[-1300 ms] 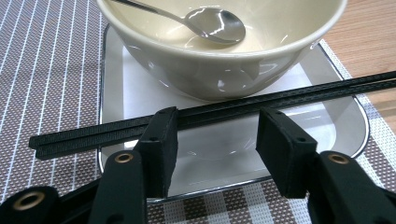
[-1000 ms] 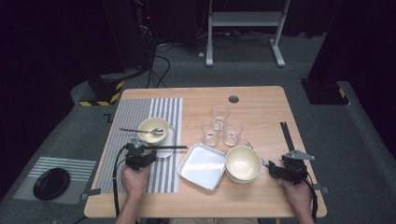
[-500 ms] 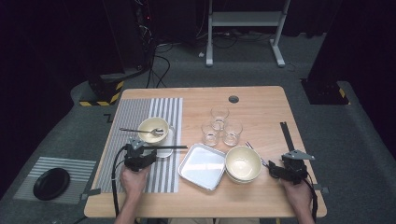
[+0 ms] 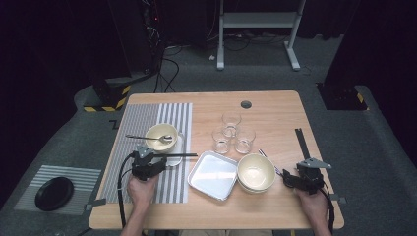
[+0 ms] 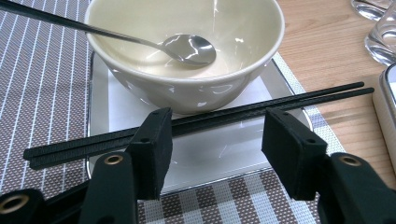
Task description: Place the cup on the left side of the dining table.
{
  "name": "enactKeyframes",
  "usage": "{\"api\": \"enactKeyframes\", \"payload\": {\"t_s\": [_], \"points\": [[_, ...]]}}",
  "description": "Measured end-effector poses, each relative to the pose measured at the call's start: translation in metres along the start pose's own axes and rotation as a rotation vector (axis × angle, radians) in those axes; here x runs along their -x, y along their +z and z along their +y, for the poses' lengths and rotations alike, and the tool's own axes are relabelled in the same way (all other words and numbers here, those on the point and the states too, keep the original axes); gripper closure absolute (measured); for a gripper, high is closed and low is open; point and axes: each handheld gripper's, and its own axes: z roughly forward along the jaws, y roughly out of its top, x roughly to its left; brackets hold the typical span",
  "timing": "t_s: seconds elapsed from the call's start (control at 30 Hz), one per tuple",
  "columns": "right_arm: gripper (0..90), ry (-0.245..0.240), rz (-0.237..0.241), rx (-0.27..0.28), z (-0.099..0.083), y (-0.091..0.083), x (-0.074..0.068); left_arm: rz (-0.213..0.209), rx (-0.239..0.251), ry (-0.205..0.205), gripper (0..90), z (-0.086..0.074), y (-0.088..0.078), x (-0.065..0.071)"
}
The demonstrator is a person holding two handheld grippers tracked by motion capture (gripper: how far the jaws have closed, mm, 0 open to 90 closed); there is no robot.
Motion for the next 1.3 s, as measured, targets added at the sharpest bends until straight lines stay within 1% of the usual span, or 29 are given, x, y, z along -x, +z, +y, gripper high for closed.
{"api": "enactKeyframes", "payload": {"t_s": [0.1,0.17,0.27,0.4,0.43,0.5,0.53,0.57,0.6,0.63,0.67,0.7,0.73,0.77,0.8,0.83,0.87,0.9,0.93,0.97,1.0,1.03,1.07,1.1,1.13,1.2,1.23,1.27,1.3], "points": [[37.3,0.000,0.000,0.000,0.000,0.000,0.000,-0.005,0.006,-0.017,43.2,0.000,-0.001,0.002],[37.3,0.001,0.001,-0.001,0.000,0.000,0.000,-0.007,0.006,0.003,43.1,0.001,-0.002,0.001],[37.2,0.001,0.001,-0.001,0.000,0.000,0.000,-0.015,0.016,-0.013,43.0,0.002,-0.003,0.004],[37.2,0.002,0.002,-0.002,0.000,0.000,0.000,-0.026,0.016,0.015,43.2,0.003,-0.003,0.008],[37.2,-0.007,0.000,0.002,0.000,0.000,0.000,-0.030,-0.012,0.048,43.2,0.004,-0.005,0.007],[37.3,-0.010,0.000,0.003,0.000,0.000,0.000,-0.033,0.028,0.005,43.2,0.004,-0.002,0.012],[37.2,-0.005,0.000,0.001,0.000,0.000,0.000,-0.036,0.022,0.026,43.2,0.005,-0.002,0.012],[37.2,0.002,0.000,-0.002,0.000,0.000,0.000,-0.040,-0.003,0.062,43.1,0.006,-0.005,0.011],[37.3,0.000,0.001,0.000,0.000,0.000,0.000,-0.045,0.029,0.024,43.1,0.006,-0.002,0.015],[37.2,-0.004,-0.001,0.001,0.000,0.000,0.000,-0.045,0.032,0.015,43.1,0.006,-0.002,0.016],[37.2,-0.009,-0.001,0.003,0.000,0.000,0.000,-0.050,0.006,0.060,43.2,0.008,-0.005,0.014],[37.2,-0.008,0.000,0.002,0.000,0.000,0.000,-0.048,0.030,0.040,43.3,0.008,-0.003,0.016],[37.2,-0.018,-0.002,0.007,-0.001,0.001,0.001,-0.055,0.010,0.052,43.3,0.009,-0.005,0.016],[37.2,-0.007,-0.001,0.002,0.000,0.000,0.000,-0.057,0.036,0.021,43.2,0.008,-0.003,0.019],[37.2,-0.013,-0.001,0.005,0.000,0.000,0.001,-0.061,0.013,0.062,43.0,0.009,-0.005,0.017],[37.2,-0.007,0.000,0.001,0.000,0.000,0.000,-0.063,0.015,0.063,42.6,0.010,-0.005,0.018],[37.1,-0.006,0.001,0.001,0.000,0.000,0.000,-0.062,0.040,0.039,42.2,0.009,-0.003,0.020],[37.1,-0.011,-0.001,0.004,0.000,0.000,0.001,-0.067,0.018,0.055,41.8,0.010,-0.005,0.019],[37.1,-0.012,-0.001,0.004,0.000,0.000,0.001,-0.079,0.018,0.040,41.3,0.010,-0.005,0.020],[37.1,-0.010,0.000,0.003,0.000,0.000,0.000,-0.078,0.050,0.005,40.7,0.009,-0.003,0.023],[37.1,-0.011,-0.001,0.004,0.000,0.000,0.001,-0.077,0.052,0.016,40.2,0.010,-0.003,0.022],[37.1,-0.010,0.000,0.002,0.000,0.000,0.000,-0.087,0.031,0.050,39.8,0.011,-0.005,0.020],[37.1,-0.012,0.000,0.004,0.000,0.000,0.001,-0.089,0.030,0.050,39.3,0.011,-0.006,0.020],[37.1,-0.010,0.000,0.003,0.000,0.000,0.000,-0.091,0.056,0.022,39.1,0.011,-0.004,0.022],[37.1,-0.011,0.000,0.003,0.000,0.000,0.001,-0.093,0.034,0.051,39.0,0.013,-0.006,0.021],[37.1,-0.009,0.001,0.002,0.000,0.000,0.000,-0.102,0.041,0.046,38.6,0.013,-0.006,0.022],[37.1,-0.009,0.000,0.002,0.000,0.000,0.000,-0.102,0.067,0.021,38.5,0.013,-0.004,0.024],[37.1,-0.012,0.000,0.004,0.000,0.000,0.001,-0.103,0.042,0.046,38.5,0.013,-0.006,0.023],[37.1,-0.010,0.001,0.002,0.000,0.000,0.000,-0.101,0.046,0.046,38.4,0.013,-0.006,0.023]]}}
